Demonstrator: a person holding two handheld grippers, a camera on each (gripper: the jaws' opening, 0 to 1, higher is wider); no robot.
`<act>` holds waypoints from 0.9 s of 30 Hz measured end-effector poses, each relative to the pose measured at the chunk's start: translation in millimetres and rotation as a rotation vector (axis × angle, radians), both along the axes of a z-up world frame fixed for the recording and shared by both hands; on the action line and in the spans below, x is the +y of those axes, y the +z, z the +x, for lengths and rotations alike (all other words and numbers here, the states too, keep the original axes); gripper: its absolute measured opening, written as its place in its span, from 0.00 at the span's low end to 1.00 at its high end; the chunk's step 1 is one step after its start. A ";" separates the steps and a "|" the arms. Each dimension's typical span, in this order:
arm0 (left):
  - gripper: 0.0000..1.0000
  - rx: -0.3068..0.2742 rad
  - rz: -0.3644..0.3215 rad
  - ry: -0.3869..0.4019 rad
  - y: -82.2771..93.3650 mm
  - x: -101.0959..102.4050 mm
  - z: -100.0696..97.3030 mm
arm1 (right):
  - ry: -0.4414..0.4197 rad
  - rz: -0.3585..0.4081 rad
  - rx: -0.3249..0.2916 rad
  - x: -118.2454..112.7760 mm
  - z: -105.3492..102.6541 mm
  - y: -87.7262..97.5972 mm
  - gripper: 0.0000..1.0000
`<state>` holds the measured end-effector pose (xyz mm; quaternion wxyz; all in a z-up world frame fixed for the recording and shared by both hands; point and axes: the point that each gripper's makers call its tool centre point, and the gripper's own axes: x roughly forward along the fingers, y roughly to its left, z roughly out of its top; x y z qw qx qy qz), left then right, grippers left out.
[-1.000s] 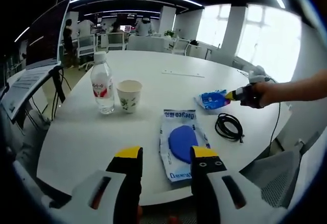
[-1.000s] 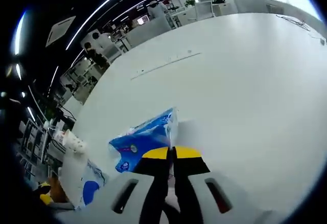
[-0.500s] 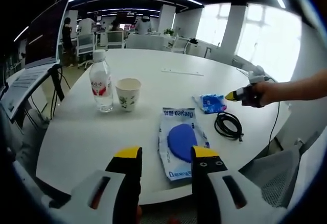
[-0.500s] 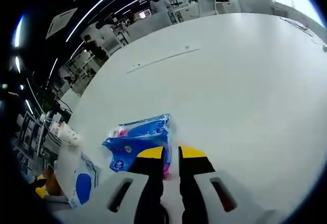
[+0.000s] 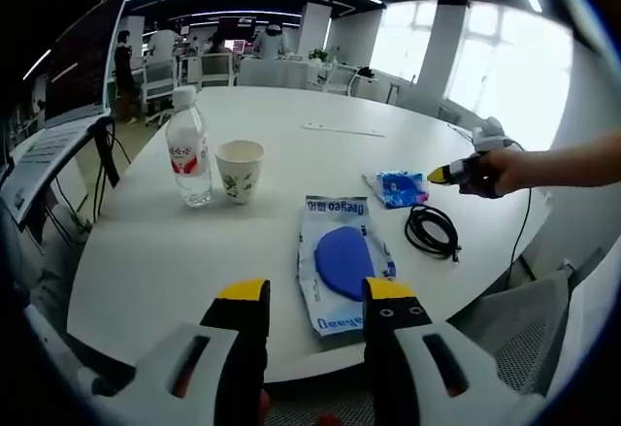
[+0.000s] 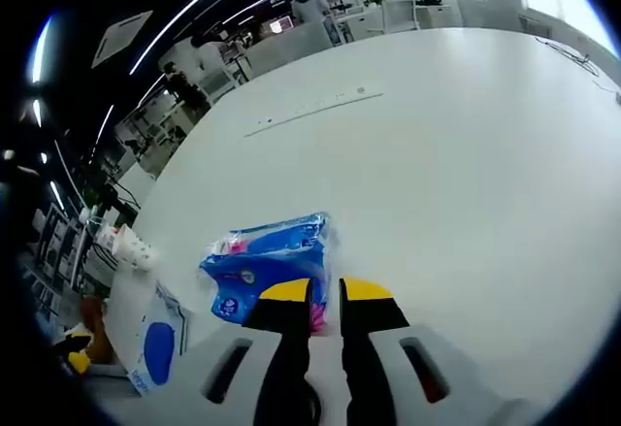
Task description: Arrange the tabletop items into an orderly group along one side of the table until the central work area is clear of visible clutter.
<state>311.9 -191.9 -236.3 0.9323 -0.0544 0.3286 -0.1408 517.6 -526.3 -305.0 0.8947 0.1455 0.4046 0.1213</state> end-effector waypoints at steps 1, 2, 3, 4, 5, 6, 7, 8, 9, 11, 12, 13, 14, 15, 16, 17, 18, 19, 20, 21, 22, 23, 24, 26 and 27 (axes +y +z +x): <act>0.37 0.000 -0.001 0.001 0.0 0.0 -0.1 | 0.006 0.000 -0.001 2.4 -1.1 0.6 0.09; 0.37 0.000 -0.001 0.000 0.0 -0.4 -0.6 | 0.009 0.000 -0.003 3.9 -1.8 1.4 0.09; 0.37 0.001 -0.001 -0.001 -0.2 -0.6 -0.8 | 0.012 -0.001 -0.004 5.7 -2.7 2.2 0.09; 0.37 0.001 -0.001 -0.001 -0.2 -0.6 -0.9 | 0.018 -0.001 -0.006 8.7 -3.1 3.1 0.09; 0.36 0.002 0.000 -0.001 -0.2 -0.7 -1.1 | 0.024 -0.002 -0.006 11.0 -3.6 3.8 0.09; 0.36 0.002 0.002 -0.001 -0.2 -0.6 -1.3 | 0.053 -0.028 -0.014 14.7 -5.4 5.0 0.10; 0.36 0.004 0.007 0.001 -0.7 0.3 -1.4 | 0.092 -0.056 -0.023 17.9 -7.3 5.5 0.10; 0.35 0.004 0.006 0.001 -0.7 0.6 -1.3 | 0.124 -0.071 -0.029 23.0 -9.7 5.7 0.10; 0.36 0.004 0.004 0.004 -0.5 1.0 -1.1 | 0.164 -0.093 -0.041 30.8 -13.0 6.2 0.10; 0.35 0.003 0.005 0.006 -0.2 1.6 -0.8 | 0.225 -0.123 -0.059 40.1 -17.1 6.4 0.10; 0.36 0.003 0.004 0.007 -0.2 1.5 -0.9 | 0.259 -0.152 -0.062 47.8 -22.8 7.3 0.10; 0.36 0.002 0.004 0.006 -0.2 1.4 -0.9 | 0.303 -0.171 -0.073 55.6 -27.0 8.6 0.10; 0.36 0.002 0.004 0.005 -0.2 1.4 -0.9 | 0.363 -0.193 -0.086 65.5 -31.4 9.3 0.10; 0.36 0.003 0.004 0.003 -0.3 1.0 -1.1 | 0.394 -0.208 -0.097 72.5 -33.8 10.4 0.11; 0.36 0.003 0.005 0.001 -0.5 0.7 -1.2 | 0.425 -0.214 -0.109 79.5 -35.7 11.1 0.11; 0.36 0.004 0.005 0.000 -0.6 0.5 -1.3 | 0.448 -0.214 -0.118 85.7 -36.4 11.5 0.11; 0.36 0.003 0.003 -0.001 -0.4 0.1 -1.4 | 0.464 -0.202 -0.125 95.0 -37.8 12.4 0.12; 0.36 0.002 0.003 -0.001 -0.1 0.0 -1.6 | 0.481 -0.192 -0.125 102.9 -39.4 12.5 0.13; 0.36 0.002 0.002 -0.002 0.1 -0.1 -1.9 | 0.495 -0.190 -0.127 108.6 -40.6 12.8 0.14; 0.36 0.001 0.002 -0.002 0.2 -0.3 -2.1 | 0.538 -0.201 -0.136 117.0 -42.4 13.0 0.15; 0.36 0.001 0.002 -0.003 0.7 -0.5 -2.2 | 0.560 -0.207 -0.140 122.1 -43.7 13.0 0.15; 0.36 0.001 0.002 -0.004 0.8 -0.5 -2.2 | 0.573 -0.205 -0.140 128.6 -45.1 13.0 0.15; 0.36 0.000 0.002 -0.004 0.9 -0.5 -1.8 | 0.578 -0.201 -0.139 132.5 -45.6 13.3 0.15; 0.36 -0.002 0.002 -0.004 1.2 -0.4 -1.8 | 0.594 -0.190 -0.143 140.9 -44.7 13.6 0.15; 0.36 -0.002 0.002 -0.004 1.3 -0.3 -1.8 | 0.598 -0.188 -0.143 142.4 -44.2 13.4 0.15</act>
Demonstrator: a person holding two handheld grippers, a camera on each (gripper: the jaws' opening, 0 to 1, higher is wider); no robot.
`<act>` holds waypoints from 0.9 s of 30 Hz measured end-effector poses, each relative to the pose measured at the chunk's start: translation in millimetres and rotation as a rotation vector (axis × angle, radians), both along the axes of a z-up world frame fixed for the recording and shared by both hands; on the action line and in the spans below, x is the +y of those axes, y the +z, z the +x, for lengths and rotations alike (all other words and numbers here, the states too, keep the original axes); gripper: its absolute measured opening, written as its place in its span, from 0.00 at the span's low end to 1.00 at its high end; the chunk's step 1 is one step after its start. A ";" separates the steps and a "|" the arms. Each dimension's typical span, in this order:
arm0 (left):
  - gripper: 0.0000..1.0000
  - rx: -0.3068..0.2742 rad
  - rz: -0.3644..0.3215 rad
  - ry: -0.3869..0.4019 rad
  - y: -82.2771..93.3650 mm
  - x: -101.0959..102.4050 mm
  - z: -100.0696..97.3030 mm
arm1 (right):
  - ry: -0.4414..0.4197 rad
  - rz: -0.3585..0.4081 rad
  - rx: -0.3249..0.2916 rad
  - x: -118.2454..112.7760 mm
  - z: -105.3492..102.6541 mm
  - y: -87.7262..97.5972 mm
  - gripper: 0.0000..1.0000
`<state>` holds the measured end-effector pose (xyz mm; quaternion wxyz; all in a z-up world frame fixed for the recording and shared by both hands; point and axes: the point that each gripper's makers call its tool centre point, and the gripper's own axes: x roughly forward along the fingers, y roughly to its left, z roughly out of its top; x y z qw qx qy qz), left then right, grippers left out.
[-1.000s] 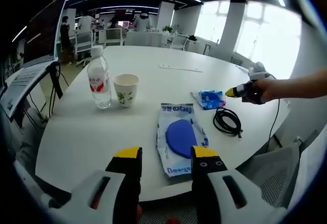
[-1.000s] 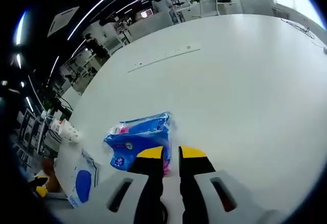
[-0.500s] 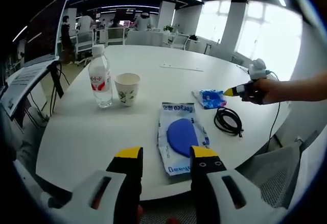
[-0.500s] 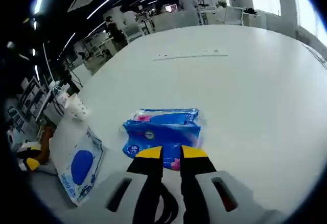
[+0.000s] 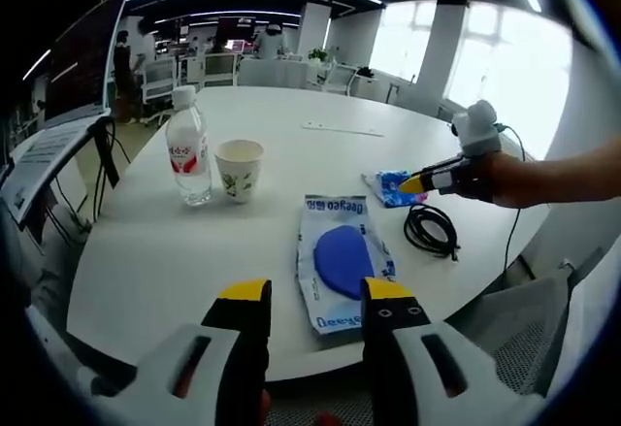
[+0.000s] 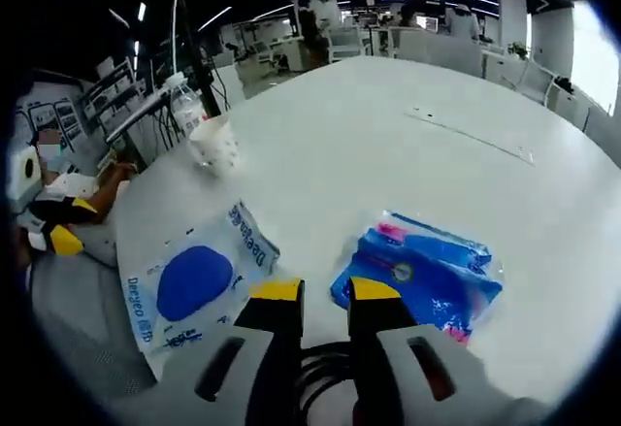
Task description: Arrange the tabletop items into an orderly group along one side of the table until the central work area is clear of visible clutter.
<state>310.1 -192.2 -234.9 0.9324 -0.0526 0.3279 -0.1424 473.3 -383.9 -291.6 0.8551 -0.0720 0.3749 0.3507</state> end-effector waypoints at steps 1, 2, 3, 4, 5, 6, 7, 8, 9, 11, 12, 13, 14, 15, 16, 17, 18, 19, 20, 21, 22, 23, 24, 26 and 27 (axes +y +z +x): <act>0.36 -0.001 -0.001 0.000 0.1 -0.1 0.2 | 0.016 0.001 0.001 5.4 0.2 -0.3 0.15; 0.36 -0.001 -0.002 0.000 0.2 -0.2 0.2 | 0.028 0.001 0.002 8.3 0.7 -0.9 0.15; 0.36 -0.002 -0.002 0.001 0.5 -0.1 0.5 | 0.048 -0.002 0.003 13.6 0.4 -1.5 0.15; 0.36 -0.002 -0.002 0.001 0.5 0.0 0.6 | 0.062 -0.002 0.007 17.0 0.0 -2.2 0.15; 0.36 -0.002 -0.002 0.002 0.6 0.2 0.9 | 0.079 0.001 0.013 22.8 -1.8 -2.4 0.16; 0.36 -0.002 -0.002 0.003 0.7 0.5 1.2 | 0.093 0.003 0.018 26.7 -3.4 -2.7 0.16; 0.36 -0.002 0.000 0.004 0.6 1.2 1.5 | 0.118 -0.002 0.020 32.0 -3.6 -4.3 0.17; 0.36 -0.002 0.005 0.006 0.6 2.7 1.8 | 0.143 -0.006 0.023 35.8 -4.0 -5.8 0.18; 0.36 -0.003 0.007 0.010 1.0 3.8 2.0 | 0.171 -0.007 0.034 42.3 -5.9 -7.2 0.19; 0.36 -0.006 0.004 0.021 2.2 7.0 1.7 | 0.214 -0.016 0.040 52.2 -7.4 -9.4 0.22; 0.36 -0.007 0.002 0.026 2.6 8.0 0.9 | 0.232 -0.022 0.047 55.8 -8.3 -10.8 0.23; 0.35 -0.007 0.001 0.028 2.8 8.1 0.7 | 0.243 -0.033 0.046 59.7 -6.3 -12.4 0.23; 0.36 -0.008 0.002 0.027 3.1 7.7 0.6 | 0.254 -0.040 0.047 62.4 -5.3 -13.3 0.23; 0.35 -0.009 0.005 0.026 3.2 7.4 0.8 | 0.263 -0.041 0.051 65.7 -4.3 -13.6 0.23; 0.35 -0.008 0.010 0.023 2.9 7.0 0.6 | 0.268 -0.037 0.052 68.7 -3.0 -13.2 0.23; 0.35 -0.008 0.015 0.021 2.7 6.9 0.3 | 0.275 -0.031 0.055 73.4 -0.6 -12.5 0.24; 0.35 -0.009 0.015 0.021 3.0 6.7 0.2 | 0.285 -0.028 0.054 76.5 1.1 -12.1 0.23; 0.35 -0.010 0.014 0.021 3.1 6.5 0.2 | 0.294 -0.028 0.052 79.4 2.2 -12.0 0.23; 0.35 -0.010 0.013 0.021 3.2 6.5 0.3 | 0.298 -0.030 0.055 81.7 1.2 -11.3 0.24; 0.35 -0.010 0.013 0.023 3.2 6.8 0.4 | 0.305 -0.031 0.062 84.7 1.9 -11.7 0.24; 0.35 -0.011 0.012 0.025 3.2 7.0 0.5 | 0.311 -0.031 0.069 87.5 2.6 -12.0 0.25; 0.35 -0.011 0.011 0.026 3.2 6.8 0.7 | 0.315 -0.032 0.072 89.4 2.7 -12.1 0.25; 0.35 -0.011 0.011 0.028 3.3 6.9 0.8 | 0.325 -0.036 0.074 91.4 1.3 -12.3 0.25; 0.35 -0.012 0.014 0.028 3.2 6.8 0.9 | 0.344 -0.049 0.091 93.7 -1.3 -16.5 0.25; 0.35 -0.011 0.019 0.027 2.4 6.6 0.9 | 0.355 -0.063 0.103 93.4 -3.4 -19.9 0.25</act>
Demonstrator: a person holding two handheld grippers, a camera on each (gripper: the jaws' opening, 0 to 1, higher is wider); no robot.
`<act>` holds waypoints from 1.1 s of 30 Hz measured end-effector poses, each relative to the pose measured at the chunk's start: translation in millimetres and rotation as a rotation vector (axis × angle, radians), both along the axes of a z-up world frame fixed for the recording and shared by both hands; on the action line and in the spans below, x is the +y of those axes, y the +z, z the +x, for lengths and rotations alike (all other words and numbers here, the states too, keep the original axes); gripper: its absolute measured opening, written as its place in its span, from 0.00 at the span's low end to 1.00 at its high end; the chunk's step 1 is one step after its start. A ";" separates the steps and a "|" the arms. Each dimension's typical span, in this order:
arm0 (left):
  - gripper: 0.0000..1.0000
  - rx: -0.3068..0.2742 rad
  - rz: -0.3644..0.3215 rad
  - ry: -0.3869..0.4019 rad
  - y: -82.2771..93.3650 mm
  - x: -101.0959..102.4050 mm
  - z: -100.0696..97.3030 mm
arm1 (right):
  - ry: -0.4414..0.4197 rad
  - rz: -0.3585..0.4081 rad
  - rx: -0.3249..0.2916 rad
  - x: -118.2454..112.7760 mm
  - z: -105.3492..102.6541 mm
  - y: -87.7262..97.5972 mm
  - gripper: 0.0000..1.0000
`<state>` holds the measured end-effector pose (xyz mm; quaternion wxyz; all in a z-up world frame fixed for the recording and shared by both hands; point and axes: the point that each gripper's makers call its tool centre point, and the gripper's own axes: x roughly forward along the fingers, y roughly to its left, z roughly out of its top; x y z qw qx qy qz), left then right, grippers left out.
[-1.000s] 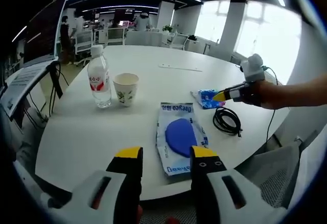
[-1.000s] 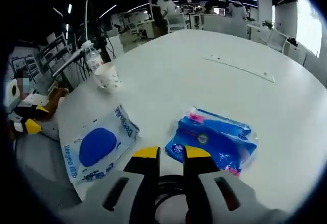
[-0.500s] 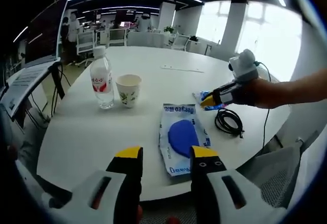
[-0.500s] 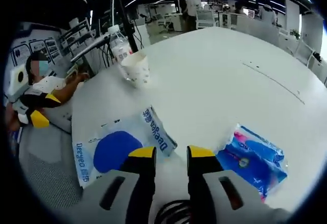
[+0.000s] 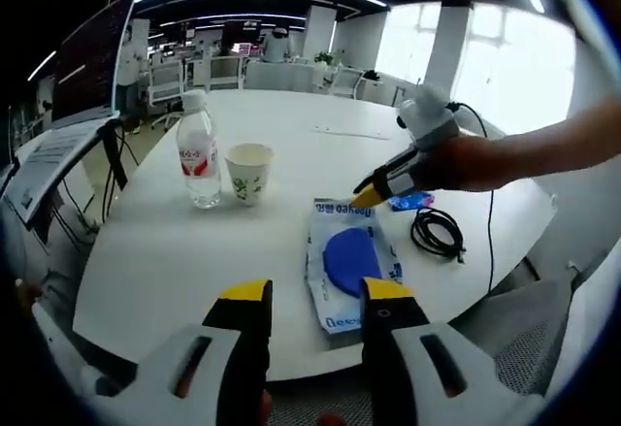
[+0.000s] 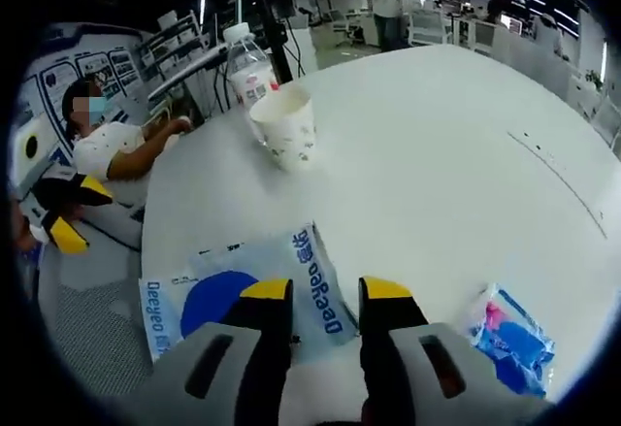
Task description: Arrange the tabletop items into an orderly group along one side of the table until the central work area is clear of visible clutter.
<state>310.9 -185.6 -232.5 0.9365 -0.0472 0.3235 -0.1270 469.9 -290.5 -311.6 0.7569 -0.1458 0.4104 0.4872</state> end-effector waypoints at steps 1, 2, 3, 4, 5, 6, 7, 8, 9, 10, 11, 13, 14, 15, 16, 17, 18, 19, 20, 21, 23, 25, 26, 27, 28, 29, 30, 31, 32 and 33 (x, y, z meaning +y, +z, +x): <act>0.35 0.001 0.003 -0.001 -0.5 -0.3 0.0 | 0.000 -0.012 0.013 -0.7 -1.6 -2.5 0.26; 0.35 0.001 0.003 -0.002 -0.6 -0.6 0.1 | -0.004 -0.013 0.014 -0.5 -0.9 -2.9 0.28; 0.34 0.001 0.003 -0.002 -0.5 -0.7 0.1 | -0.005 -0.011 0.014 -0.3 -0.5 -2.8 0.29; 0.34 0.001 0.006 -0.001 -0.9 -0.7 0.1 | -0.022 -0.002 0.021 0.3 2.3 -3.4 0.29; 0.34 0.002 0.006 -0.001 -1.0 -0.8 0.1 | -0.025 -0.001 0.023 0.7 3.5 -4.3 0.28; 0.34 0.002 0.005 -0.001 -1.0 -1.2 0.1 | -0.022 -0.006 0.022 1.1 4.3 -6.2 0.28; 0.34 0.002 0.005 -0.002 -0.9 -1.5 0.1 | -0.014 -0.015 0.017 0.8 4.5 -7.8 0.26; 0.34 0.002 0.006 -0.003 -0.9 -1.8 0.1 | -0.001 -0.025 0.014 0.1 4.4 -9.6 0.20; 0.34 0.002 0.006 -0.004 -1.0 -2.0 0.1 | 0.003 -0.019 0.005 0.5 5.6 -9.1 0.14; 0.34 0.001 0.006 -0.004 -1.0 -2.1 0.1 | 0.001 -0.014 -0.002 0.9 6.8 -9.1 0.10; 0.34 0.001 0.005 -0.003 -0.9 -2.0 0.2 | -0.007 -0.013 -0.018 0.6 9.8 -9.1 0.07; 0.34 0.001 0.003 0.001 -0.9 -1.3 0.4 | -0.010 -0.028 -0.022 -1.9 9.4 -9.5 0.00; 0.34 0.001 0.001 0.001 -1.2 -1.1 0.7 | -0.020 -0.016 -0.022 -2.7 11.0 -7.6 0.00; 0.34 0.001 0.001 0.000 -1.3 -1.3 0.8 | -0.034 -0.008 -0.012 -3.6 12.9 -7.1 0.00; 0.34 0.001 0.002 -0.002 -1.5 -1.7 0.9 | -0.035 -0.010 -0.016 -4.8 13.7 -6.3 0.00; 0.34 0.002 0.002 -0.005 -1.7 -2.3 0.9 | -0.041 -0.013 -0.017 -6.4 13.9 -5.5 0.00; 0.34 0.002 0.002 -0.006 -1.8 -2.7 0.9 | -0.044 -0.013 -0.014 -7.9 14.4 -5.8 0.00; 0.34 0.002 0.002 -0.008 -1.8 -3.0 1.0 | -0.054 -0.009 -0.011 -10.4 15.5 -5.7 0.00; 0.34 0.002 0.002 -0.009 -1.9 -3.1 1.0 | -0.065 -0.008 -0.009 -12.3 16.8 -6.1 0.00; 0.34 0.001 0.000 -0.009 -2.0 -3.0 1.2 | -0.084 -0.006 -0.004 -15.5 18.9 -6.8 0.00; 0.34 0.001 -0.002 -0.009 -2.1 -3.1 1.5 | -0.097 -0.002 0.000 -17.9 19.3 -6.7 0.00; 0.34 0.002 -0.003 -0.012 -2.4 -3.6 1.6 | -0.118 0.010 0.003 -21.4 19.5 -4.9 0.00; 0.34 0.001 -0.003 -0.013 -2.4 -3.8 1.7 | -0.120 0.010 0.002 -22.6 19.2 -4.4 0.00; 0.34 0.001 -0.003 -0.014 -2.5 -4.2 1.7 | -0.123 0.010 0.000 -23.8 18.1 -3.7 0.00; 0.34 0.002 -0.004 -0.016 -2.8 -4.7 1.7 | -0.131 0.011 -0.001 -25.7 18.2 -3.1 0.00; 0.34 0.004 -0.007 -0.017 -3.2 -5.2 1.7 | -0.137 0.015 -0.001 -26.8 18.2 -2.5 0.00; 0.34 0.006 -0.010 -0.019 -3.8 -6.1 1.8 | -0.147 0.019 -0.001 -28.2 17.3 -0.6 0.00; 0.34 0.008 -0.010 -0.021 -4.4 -6.8 1.9 | -0.154 0.022 -0.001 -29.1 15.7 1.1 0.00; 0.34 0.012 -0.010 -0.025 -5.6 -7.9 1.9 | -0.160 0.025 -0.002 -30.4 14.9 2.4 0.00; 0.34 0.016 -0.009 -0.028 -6.4 -8.8 1.9 | -0.163 0.026 -0.004 -31.4 14.3 3.1 0.00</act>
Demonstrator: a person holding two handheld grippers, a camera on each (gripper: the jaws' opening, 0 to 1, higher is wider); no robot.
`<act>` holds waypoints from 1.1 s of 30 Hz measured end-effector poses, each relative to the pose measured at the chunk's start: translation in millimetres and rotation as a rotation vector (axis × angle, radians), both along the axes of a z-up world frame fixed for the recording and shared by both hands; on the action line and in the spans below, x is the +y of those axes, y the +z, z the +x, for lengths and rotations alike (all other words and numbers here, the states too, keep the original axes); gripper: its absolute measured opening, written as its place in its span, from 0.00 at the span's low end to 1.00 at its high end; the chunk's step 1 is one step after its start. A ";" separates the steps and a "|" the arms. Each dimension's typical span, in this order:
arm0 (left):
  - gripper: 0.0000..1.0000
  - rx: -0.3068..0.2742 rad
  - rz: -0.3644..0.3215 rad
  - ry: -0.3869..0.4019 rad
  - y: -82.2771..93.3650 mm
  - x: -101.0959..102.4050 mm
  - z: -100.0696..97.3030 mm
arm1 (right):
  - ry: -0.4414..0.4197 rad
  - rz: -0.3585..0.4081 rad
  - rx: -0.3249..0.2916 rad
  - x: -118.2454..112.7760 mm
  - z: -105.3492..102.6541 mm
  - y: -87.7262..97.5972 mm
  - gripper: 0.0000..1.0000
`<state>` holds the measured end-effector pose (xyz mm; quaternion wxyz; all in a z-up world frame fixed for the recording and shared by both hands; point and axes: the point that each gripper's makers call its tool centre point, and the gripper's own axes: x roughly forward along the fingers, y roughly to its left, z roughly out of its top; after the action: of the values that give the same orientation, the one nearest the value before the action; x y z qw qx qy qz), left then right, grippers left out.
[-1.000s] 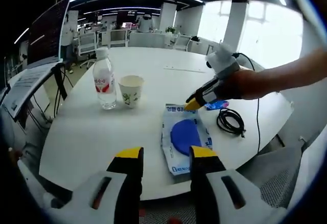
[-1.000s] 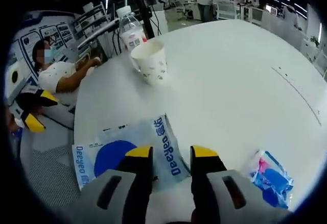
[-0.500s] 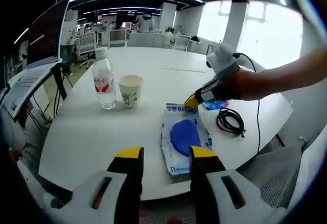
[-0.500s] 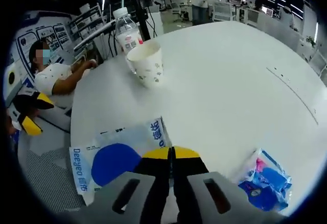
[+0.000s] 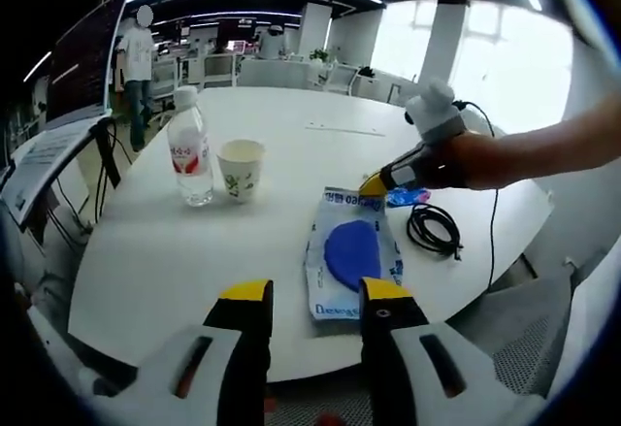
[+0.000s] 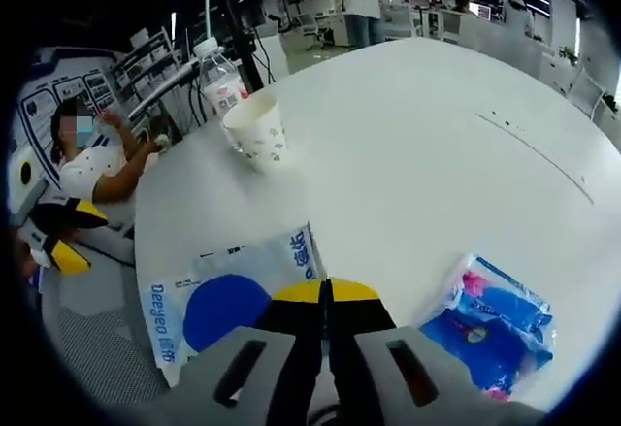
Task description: Arrange the tabletop items into an orderly group along one side of the table until the central work area is clear of visible clutter.
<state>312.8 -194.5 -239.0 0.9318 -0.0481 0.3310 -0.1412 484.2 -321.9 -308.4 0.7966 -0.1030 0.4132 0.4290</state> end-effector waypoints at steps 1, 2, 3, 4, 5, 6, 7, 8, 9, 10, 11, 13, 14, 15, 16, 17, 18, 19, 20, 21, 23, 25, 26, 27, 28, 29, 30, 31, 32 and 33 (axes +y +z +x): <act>0.34 0.003 -0.001 -0.004 -0.3 -1.3 0.0 | -0.003 0.000 -0.003 -1.2 -1.8 1.7 0.00; 0.34 0.004 -0.003 -0.005 -0.4 -2.2 0.0 | -0.007 0.001 -0.004 -2.1 -2.8 2.7 0.00; 0.34 0.006 -0.004 -0.008 -0.8 -3.0 0.0 | -0.013 0.003 -0.007 -4.0 -2.4 3.5 0.00; 0.34 0.012 -0.005 -0.011 -2.6 -4.2 0.0 | -0.018 0.006 -0.007 -5.2 -2.2 4.2 0.00; 0.34 0.017 -0.005 -0.014 -4.0 -4.6 -0.1 | -0.024 0.010 -0.007 -6.4 -1.8 5.0 0.00; 0.34 0.020 -0.005 -0.015 -5.5 -4.7 0.0 | -0.029 0.013 -0.009 -8.0 -1.5 6.2 0.00; 0.34 0.023 -0.005 -0.017 -6.4 -4.8 -0.1 | -0.032 0.012 -0.011 -8.9 -2.6 7.5 0.00; 0.34 0.026 -0.006 -0.018 -6.9 -5.2 -0.3 | -0.035 0.012 -0.015 -10.3 -4.1 9.4 0.00; 0.34 0.029 -0.006 -0.019 -7.4 -5.4 -0.5 | -0.037 0.013 -0.016 -11.1 -5.2 10.9 0.00; 0.34 0.033 -0.009 -0.019 -8.5 -5.6 -0.7 | -0.043 0.015 -0.019 -12.5 -6.9 13.1 0.00; 0.34 0.037 -0.010 -0.019 -9.4 -5.7 -0.8 | -0.049 0.017 -0.021 -13.5 -8.3 15.1 0.00; 0.34 0.043 -0.012 -0.022 -10.3 -6.5 -1.2 | -0.058 0.017 -0.027 -16.3 -10.2 18.2 0.00; 0.34 0.045 -0.013 -0.024 -10.7 -7.1 -1.5 | -0.061 0.018 -0.028 -17.0 -10.5 19.0 0.00; 0.34 0.046 -0.011 -0.028 -11.4 -7.6 -1.3 | -0.069 0.020 -0.034 -19.0 -11.6 21.1 0.00; 0.34 0.046 -0.011 -0.030 -11.4 -7.9 -1.2 | -0.074 0.020 -0.038 -20.7 -10.7 21.8 0.00; 0.34 0.047 -0.012 -0.031 -11.7 -8.4 -1.0 | -0.084 0.023 -0.042 -23.1 -10.5 23.4 0.00; 0.34 0.049 -0.012 -0.032 -12.1 -8.5 -1.1 | -0.091 0.026 -0.045 -24.6 -11.0 24.5 0.00; 0.34 0.049 -0.013 -0.033 -12.3 -8.5 -1.0 | -0.097 0.029 -0.047 -26.4 -11.7 25.6 0.00; 0.34 0.049 -0.013 -0.033 -12.3 -8.5 -0.8 | -0.101 0.029 -0.048 -27.7 -12.3 26.0 0.00; 0.34 0.049 -0.014 -0.034 -12.4 -8.8 -0.7 | -0.104 0.030 -0.048 -29.4 -13.3 26.4 0.00; 0.34 0.053 -0.016 -0.039 -13.5 -10.0 -0.7 | -0.114 0.033 -0.049 -32.8 -14.0 27.0 0.00; 0.34 0.055 -0.016 -0.044 -14.3 -11.4 -0.9 | -0.124 0.037 -0.048 -35.2 -14.7 27.9 0.00; 0.34 0.058 -0.015 -0.049 -15.1 -12.6 -1.0 | -0.130 0.038 -0.049 -37.0 -15.3 28.5 0.00; 0.34 0.059 -0.015 -0.052 -15.6 -13.3 -1.1 | -0.133 0.040 -0.049 -37.9 -15.4 28.4 0.00; 0.34 0.062 -0.015 -0.057 -15.9 -14.4 -1.5 | -0.141 0.044 -0.044 -39.4 -15.8 28.2 0.00; 0.34 0.063 -0.015 -0.059 -16.1 -15.1 -1.8 | -0.150 0.047 -0.040 -40.7 -15.6 28.2 0.00; 0.34 0.066 -0.015 -0.063 -16.7 -16.1 -2.1 | -0.156 0.047 -0.041 -42.1 -15.7 28.7 0.00; 0.34 0.067 -0.015 -0.065 -17.0 -16.5 -2.3 | -0.159 0.049 -0.042 -42.9 -16.5 29.7 0.00; 0.34 0.068 -0.016 -0.067 -17.7 -16.7 -2.1 | -0.169 0.055 -0.043 -43.6 -18.4 32.0 0.00; 0.34 0.069 -0.018 -0.067 -18.3 -16.9 -1.9 | -0.174 0.058 -0.044 -44.2 -19.6 33.3 0.00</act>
<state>310.9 -211.3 -257.2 0.9140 -0.0502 0.3633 -0.1734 464.6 -366.1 -275.1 0.8424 -0.0532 0.3903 0.3677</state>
